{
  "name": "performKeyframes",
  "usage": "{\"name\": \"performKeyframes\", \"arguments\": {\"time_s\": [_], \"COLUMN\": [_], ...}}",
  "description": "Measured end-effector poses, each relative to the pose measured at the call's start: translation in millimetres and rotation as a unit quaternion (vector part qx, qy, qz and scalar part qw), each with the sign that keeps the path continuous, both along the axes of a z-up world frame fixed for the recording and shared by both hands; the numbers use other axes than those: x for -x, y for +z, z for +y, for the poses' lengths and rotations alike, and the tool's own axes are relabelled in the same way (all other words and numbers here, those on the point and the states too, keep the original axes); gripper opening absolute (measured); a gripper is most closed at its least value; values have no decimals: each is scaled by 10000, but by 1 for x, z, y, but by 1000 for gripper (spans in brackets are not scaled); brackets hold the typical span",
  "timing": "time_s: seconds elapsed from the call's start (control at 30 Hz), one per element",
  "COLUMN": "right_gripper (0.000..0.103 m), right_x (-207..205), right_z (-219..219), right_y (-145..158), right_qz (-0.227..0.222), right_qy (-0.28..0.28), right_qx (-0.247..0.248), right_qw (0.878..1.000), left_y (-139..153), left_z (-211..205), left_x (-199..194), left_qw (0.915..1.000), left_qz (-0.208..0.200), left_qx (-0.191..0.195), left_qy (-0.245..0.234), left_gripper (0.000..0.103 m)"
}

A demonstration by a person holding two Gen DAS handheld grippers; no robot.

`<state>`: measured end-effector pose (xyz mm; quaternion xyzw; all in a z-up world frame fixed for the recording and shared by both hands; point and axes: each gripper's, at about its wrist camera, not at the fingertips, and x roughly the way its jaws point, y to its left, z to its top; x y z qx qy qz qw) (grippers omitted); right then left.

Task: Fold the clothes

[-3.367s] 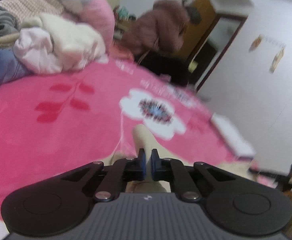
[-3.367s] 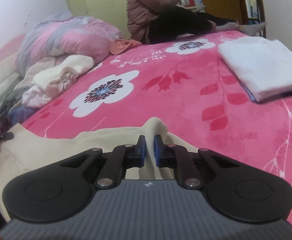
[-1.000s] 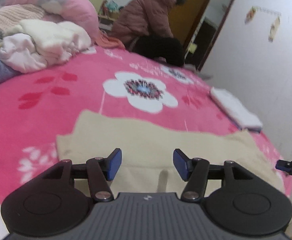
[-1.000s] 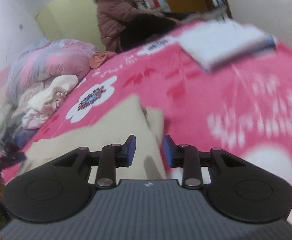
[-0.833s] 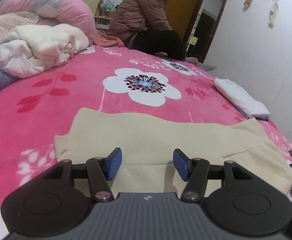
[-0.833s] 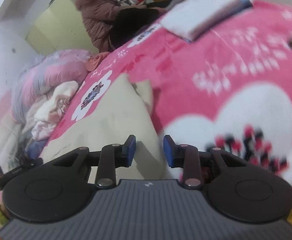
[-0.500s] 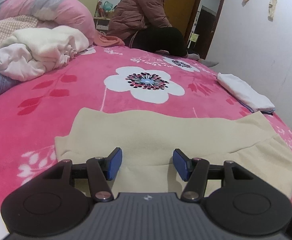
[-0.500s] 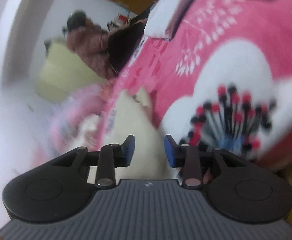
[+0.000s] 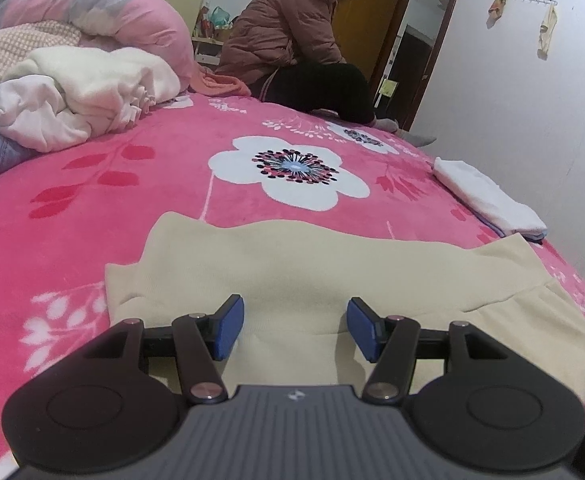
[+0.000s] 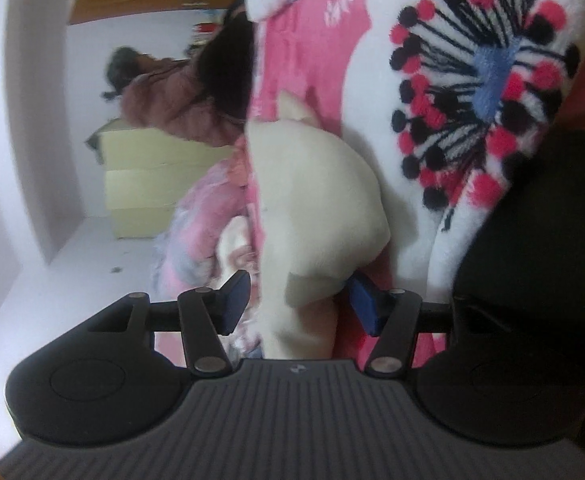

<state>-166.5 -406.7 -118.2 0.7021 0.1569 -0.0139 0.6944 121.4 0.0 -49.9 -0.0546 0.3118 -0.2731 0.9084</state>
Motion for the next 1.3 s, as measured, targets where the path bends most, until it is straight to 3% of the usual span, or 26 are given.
{"name": "performKeyframes", "arguments": {"time_s": [0.07,0.13,0.17,0.23,0.33,0.4,0.53,0.6,0.77,0.83,0.87,0.93,1.03,1.07,1.13,1.17,1.23,1.3], "right_gripper": [48,22,21,19,18,19,27,32,33,31,31,27,22,21,20,20,19,12], "right_x": [-5,-8,-11,-17,-26,-32,-32,-16,39,41,38,14,-32,-47,-74,-87,-100,-99], "right_z": [1,3,8,18,33,25,-9,-23,-45,-30,-20,10,54,61,60,53,38,31], "right_y": [7,17,29,54,78,67,50,52,71,84,91,104,114,110,102,90,71,86], "right_qz": [247,488,502,527,657,872,737,791,1527,1185,1012,801,513,468,633,946,1433,1457], "right_qy": [-137,-253,-206,-110,174,589,794,473,-909,-867,-772,-314,471,691,950,1049,1184,1144], "right_qx": [252,675,1183,2188,3521,3803,3070,2950,3366,3720,3963,4680,5858,6043,6266,6475,6559,6315], "right_qw": [9993,9962,9915,9743,9335,9189,9455,9511,9247,9165,9093,8795,8075,7924,7710,7489,7316,7529], "left_y": [-1,-2,-2,-3,-4,-4,-5,-6,-6,-7,-6,-6,-6,-6,-6,-6,-5,-5], "left_z": [1,3,3,5,6,8,9,10,10,9,8,6,5,4,3,3,2,1], "left_x": [0,1,1,2,2,1,1,1,1,1,2,3,4,4,4,5,5,6], "left_qw": [10000,10000,9999,9999,9998,9997,9995,9994,9992,9993,9994,9996,9997,9997,9997,9998,9998,9998], "left_qz": [-16,-32,-41,-51,-46,-45,-37,-40,-44,-63,-80,-109,-134,-142,-159,-168,-185,-201], "left_qx": [42,84,106,147,203,241,315,347,388,364,328,266,213,196,161,143,108,73], "left_qy": [-9,-18,-23,-31,-39,-56,-62,-60,-55,-36,-30,-20,-15,-14,-10,-9,-6,-3], "left_gripper": [59,59,59,59,59,59,59,59,59,59,59,59,59,59,59,59,59,59]}}
